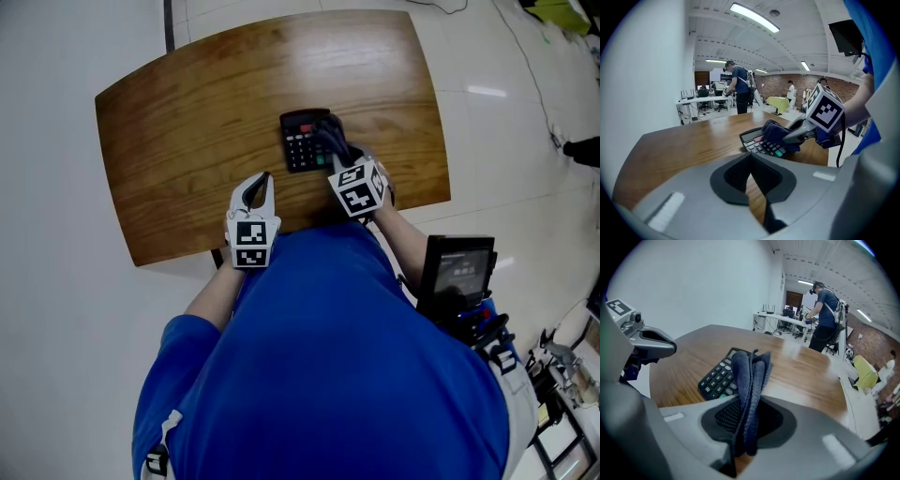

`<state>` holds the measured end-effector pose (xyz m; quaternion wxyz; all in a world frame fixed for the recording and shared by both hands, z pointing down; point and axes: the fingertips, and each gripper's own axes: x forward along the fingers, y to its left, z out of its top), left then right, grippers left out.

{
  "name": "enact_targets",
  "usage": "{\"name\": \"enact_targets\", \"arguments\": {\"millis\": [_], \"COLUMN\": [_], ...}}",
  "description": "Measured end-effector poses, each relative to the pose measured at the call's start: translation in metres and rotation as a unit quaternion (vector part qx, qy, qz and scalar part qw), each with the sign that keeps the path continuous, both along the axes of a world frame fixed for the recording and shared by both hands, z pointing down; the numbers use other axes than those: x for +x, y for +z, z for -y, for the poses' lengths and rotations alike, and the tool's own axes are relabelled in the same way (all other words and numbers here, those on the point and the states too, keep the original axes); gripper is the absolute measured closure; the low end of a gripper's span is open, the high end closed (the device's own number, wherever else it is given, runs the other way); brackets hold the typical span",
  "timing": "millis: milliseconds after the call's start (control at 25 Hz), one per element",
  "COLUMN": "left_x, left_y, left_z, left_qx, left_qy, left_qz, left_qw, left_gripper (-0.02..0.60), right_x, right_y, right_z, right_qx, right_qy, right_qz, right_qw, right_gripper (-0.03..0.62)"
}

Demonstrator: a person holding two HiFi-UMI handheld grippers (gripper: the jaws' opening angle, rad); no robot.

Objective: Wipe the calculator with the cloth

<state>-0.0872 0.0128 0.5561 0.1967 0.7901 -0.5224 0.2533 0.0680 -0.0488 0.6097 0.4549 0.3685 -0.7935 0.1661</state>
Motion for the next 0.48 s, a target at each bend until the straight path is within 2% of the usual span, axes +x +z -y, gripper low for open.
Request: {"name": "enact_targets", "arguments": {"millis": [160,480], "left_x": [-0.002,-0.014], "left_y": [-0.003,-0.016], "left_z": [0.000,-0.014], "left_qx": [0.003,0.009], "left_qy": [-0.004,-0.028], "left_qz": [0.002,0.018], "left_qw": [1.0000,0.9994], "left_gripper": [0.575,0.574], "right_x": [-0.018,-0.076], "right_y": [-0.008,-0.024], "right_z": [-0.003,-0.026], "right_qx": [0.008,0.018], "right_qy": [-0.021,-0.105], "right_qz": [0.010,0.047], "right_qw": [1.000,0.993], "right_gripper": [0.522,0.522]}}
